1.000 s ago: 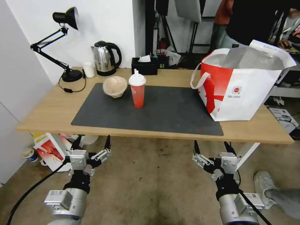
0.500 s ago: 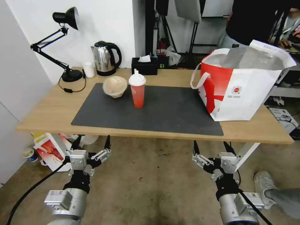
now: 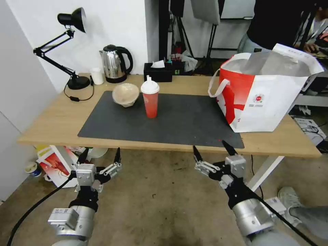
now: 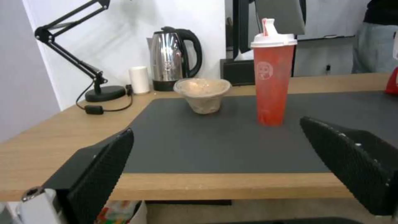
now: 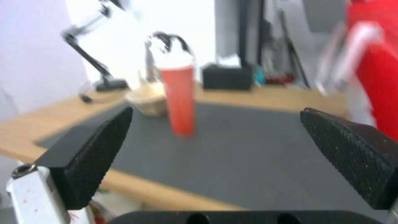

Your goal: Pick up the trash from the table and place it into the takeout bag.

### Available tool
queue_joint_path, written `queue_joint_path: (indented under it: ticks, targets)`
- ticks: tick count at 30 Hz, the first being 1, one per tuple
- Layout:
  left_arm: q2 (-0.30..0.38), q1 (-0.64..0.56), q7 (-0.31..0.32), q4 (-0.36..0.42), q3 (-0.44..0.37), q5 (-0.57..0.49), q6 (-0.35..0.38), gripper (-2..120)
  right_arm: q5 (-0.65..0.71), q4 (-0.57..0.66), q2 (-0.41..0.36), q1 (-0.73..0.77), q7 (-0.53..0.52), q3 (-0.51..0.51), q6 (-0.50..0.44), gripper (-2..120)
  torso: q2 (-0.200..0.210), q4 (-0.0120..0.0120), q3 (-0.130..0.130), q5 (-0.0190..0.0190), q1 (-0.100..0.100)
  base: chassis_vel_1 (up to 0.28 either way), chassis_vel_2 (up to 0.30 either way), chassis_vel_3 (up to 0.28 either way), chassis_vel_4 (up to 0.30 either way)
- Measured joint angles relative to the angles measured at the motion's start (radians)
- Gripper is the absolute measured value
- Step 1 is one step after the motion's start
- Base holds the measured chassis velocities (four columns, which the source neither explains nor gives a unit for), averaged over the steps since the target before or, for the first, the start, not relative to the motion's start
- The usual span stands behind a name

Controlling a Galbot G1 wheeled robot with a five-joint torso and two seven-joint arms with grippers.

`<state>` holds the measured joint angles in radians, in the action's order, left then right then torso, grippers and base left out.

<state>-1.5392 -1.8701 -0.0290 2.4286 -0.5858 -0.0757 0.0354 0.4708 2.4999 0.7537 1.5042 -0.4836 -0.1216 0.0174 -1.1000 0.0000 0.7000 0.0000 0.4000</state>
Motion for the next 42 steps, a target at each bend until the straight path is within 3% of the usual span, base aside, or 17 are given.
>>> queue_joint_path:
  ticks: [11, 20, 29, 42]
  targets:
    - [-0.018, -0.004, -0.001, 0.008, -0.012, 0.003, -0.001, 100, 0.182, -0.145, -0.051, -0.399, 0.077, 0.123, 0.012, 100, 0.0, 0.0003, 0.0, 0.0001, 0.0, 0.0, 0.0, 0.0, 0.0]
    - [-0.026, 0.006, -0.002, -0.007, 0.003, 0.019, -0.001, 100, 0.269, -0.175, -0.039, -0.538, 0.069, 0.166, 0.078, 100, 0.0, 0.0001, 0.0, 0.0, 0.0, 0.0, 0.0, 0.0, 0.0]
    - [-0.035, 0.008, -0.003, -0.016, 0.003, 0.026, -0.002, 100, 0.321, -0.254, 0.003, -0.696, 0.088, 0.299, 0.099, 100, 0.0, 0.0001, 0.0, 0.0, 0.0, 0.0, 0.0, 0.0, 0.0]
    - [-0.039, 0.012, -0.003, -0.022, 0.0, 0.029, -0.004, 100, 0.357, -0.277, 0.023, -0.784, 0.096, 0.388, 0.112, 100, 0.0, 0.0001, 0.0, -0.0001, 0.0, 0.0, 0.0, 0.0, 0.0]
